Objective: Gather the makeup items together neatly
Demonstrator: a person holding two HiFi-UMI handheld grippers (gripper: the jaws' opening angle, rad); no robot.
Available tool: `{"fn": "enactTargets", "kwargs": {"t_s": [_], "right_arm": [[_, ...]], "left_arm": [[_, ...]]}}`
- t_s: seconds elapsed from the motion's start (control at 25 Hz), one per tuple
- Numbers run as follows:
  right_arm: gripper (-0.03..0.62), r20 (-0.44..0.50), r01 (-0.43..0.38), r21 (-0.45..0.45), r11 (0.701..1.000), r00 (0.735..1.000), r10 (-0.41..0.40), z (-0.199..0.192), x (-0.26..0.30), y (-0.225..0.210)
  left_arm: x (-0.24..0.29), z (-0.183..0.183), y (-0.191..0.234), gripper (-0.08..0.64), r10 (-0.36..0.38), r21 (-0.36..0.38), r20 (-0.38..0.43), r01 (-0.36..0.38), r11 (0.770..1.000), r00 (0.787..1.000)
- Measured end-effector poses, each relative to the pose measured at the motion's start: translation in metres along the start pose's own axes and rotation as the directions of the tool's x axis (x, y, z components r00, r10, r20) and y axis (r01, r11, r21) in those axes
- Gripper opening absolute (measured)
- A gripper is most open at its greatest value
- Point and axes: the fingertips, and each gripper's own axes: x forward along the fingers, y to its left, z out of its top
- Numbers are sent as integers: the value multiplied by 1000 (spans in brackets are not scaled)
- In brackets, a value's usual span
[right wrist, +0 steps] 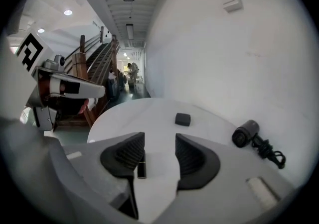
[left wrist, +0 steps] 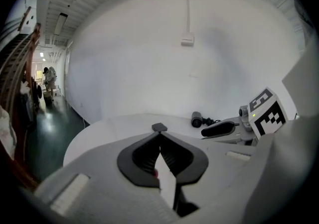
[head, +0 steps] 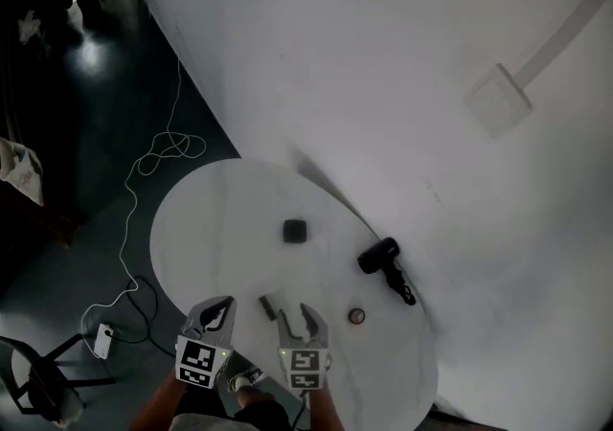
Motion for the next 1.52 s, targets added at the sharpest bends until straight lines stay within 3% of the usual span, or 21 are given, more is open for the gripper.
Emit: {"fn": "enactTargets", "kwargs": {"t_s": [0.2, 0.36, 0.68, 1.16, 1.32, 1.52], "right_arm": [[185, 82, 128, 85, 988, 987, -135, 25, -50, -35], [169, 130, 244, 148, 958, 956, -263, 36, -94, -63], [114, 187, 440, 267, 857, 849, -494, 41, -177, -106], [31, 148, 606, 391, 692, 701, -697, 5, -260, -127], [8, 133, 621, 411, 667, 684, -718, -5, -268, -126], [5, 131, 620, 408, 671, 687, -715, -6, -266, -126]], "left_arm": [[5, 47, -36, 11, -107, 62, 62, 103, 993, 992], [7, 76, -72, 11, -210, 114, 93, 199, 973, 973], [9, 113, -147, 11, -395, 216, 119, 365, 906, 911], [5, 125, -223, 11, -566, 308, 96, 516, 799, 819], [5, 119, -231, 11, -581, 314, 85, 532, 787, 810], [7, 115, -234, 11, -580, 303, 69, 537, 787, 812]]}}
